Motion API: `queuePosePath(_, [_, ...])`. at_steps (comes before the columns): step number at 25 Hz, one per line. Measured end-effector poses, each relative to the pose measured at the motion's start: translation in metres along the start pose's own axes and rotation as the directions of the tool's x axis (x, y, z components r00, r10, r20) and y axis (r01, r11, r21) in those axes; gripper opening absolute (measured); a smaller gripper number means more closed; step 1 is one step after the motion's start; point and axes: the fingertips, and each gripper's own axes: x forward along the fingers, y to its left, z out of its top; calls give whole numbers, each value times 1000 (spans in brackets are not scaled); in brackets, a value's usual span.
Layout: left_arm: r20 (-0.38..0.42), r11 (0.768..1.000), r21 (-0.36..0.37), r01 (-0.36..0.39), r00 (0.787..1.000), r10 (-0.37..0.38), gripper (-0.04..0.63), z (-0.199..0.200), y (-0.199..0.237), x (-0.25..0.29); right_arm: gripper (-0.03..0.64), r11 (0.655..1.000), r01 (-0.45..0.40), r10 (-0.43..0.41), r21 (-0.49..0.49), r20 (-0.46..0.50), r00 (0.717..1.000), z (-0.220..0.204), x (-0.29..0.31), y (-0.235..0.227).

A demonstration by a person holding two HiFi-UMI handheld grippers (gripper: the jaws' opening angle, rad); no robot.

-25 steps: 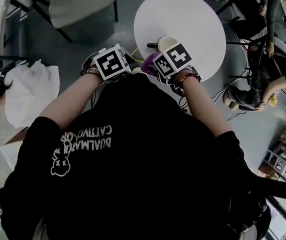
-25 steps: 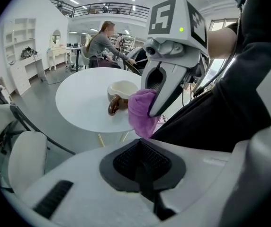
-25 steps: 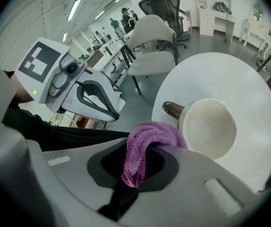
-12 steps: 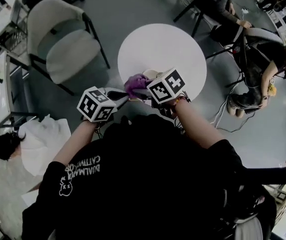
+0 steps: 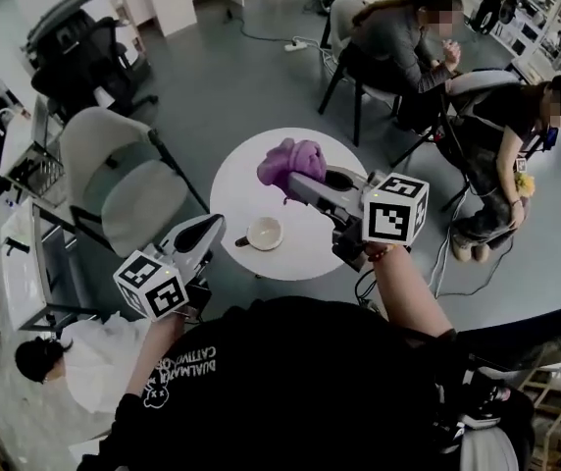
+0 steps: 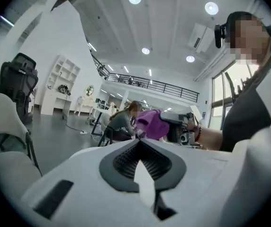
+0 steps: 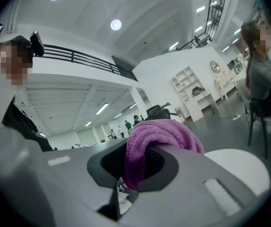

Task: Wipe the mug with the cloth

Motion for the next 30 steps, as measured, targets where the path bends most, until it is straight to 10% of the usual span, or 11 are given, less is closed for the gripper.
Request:
queuePosePath(9, [113,995,87,-52,993,42,3,36,-112,65,38,930,255,-227,-265,130,965,94,-194,-22])
queuePosePath(30, [134,970,104,-220,969,205,3,-30,-257,97,37,927,188,-200,-324,-4,980,40,-344,-39])
